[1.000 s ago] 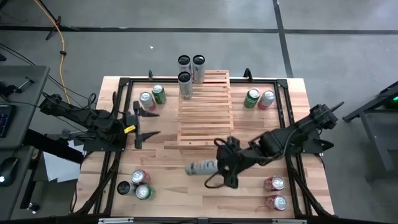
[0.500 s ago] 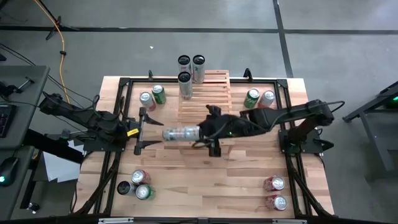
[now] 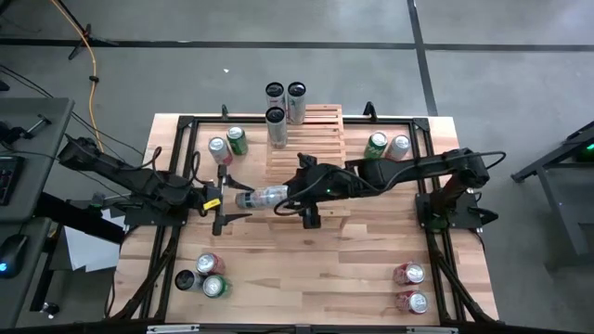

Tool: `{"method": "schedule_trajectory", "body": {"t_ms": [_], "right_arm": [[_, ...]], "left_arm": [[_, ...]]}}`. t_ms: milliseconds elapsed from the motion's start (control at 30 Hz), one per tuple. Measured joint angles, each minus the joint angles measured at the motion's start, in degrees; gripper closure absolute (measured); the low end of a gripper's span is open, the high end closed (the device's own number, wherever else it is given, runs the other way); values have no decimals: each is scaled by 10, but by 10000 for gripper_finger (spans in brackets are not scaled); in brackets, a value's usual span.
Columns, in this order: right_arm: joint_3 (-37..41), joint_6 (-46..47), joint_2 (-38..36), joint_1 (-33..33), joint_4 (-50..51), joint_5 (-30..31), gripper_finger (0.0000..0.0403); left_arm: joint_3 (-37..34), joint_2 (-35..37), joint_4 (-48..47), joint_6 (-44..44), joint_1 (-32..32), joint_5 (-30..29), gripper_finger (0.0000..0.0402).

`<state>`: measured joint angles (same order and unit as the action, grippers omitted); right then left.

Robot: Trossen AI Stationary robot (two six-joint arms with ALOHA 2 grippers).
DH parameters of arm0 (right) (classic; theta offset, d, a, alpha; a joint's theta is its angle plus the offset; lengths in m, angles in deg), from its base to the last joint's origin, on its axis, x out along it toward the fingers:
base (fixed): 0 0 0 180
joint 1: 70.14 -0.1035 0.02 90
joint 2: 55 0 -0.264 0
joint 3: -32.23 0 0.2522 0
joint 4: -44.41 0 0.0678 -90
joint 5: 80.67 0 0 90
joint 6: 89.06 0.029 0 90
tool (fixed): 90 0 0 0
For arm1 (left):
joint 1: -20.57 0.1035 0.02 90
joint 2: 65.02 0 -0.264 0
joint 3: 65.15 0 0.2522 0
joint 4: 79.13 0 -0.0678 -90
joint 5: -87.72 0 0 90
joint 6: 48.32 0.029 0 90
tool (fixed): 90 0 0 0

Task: Place canned beverage on shelf
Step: Put the white yellow soda can aligned with the other white yellow soda can on the shelf

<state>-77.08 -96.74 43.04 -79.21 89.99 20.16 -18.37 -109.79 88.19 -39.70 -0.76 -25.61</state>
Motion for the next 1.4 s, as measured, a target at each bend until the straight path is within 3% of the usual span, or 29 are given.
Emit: {"method": "schedule_trajectory", "body": {"t_ms": [200,467,567,833,1233,1400], "right_arm": [[0,-3,0,-8,-2,4,169],[0,-39,0,-9,-47,26,169],[0,-44,-1,-7,-59,5,169],[0,-43,-1,-6,-46,32,169],[0,-55,-1,-6,-74,20,169],[0,-59,-1,-6,-73,20,169]], "left_arm": [[0,-1,-7,-4,0,-40,96],[-1,0,-60,-39,0,-36,96],[-1,0,-59,-39,0,-46,96],[-1,0,-32,-8,0,-40,96],[-1,0,-8,22,0,-26,97],[-1,0,-7,25,0,-26,128]]}}
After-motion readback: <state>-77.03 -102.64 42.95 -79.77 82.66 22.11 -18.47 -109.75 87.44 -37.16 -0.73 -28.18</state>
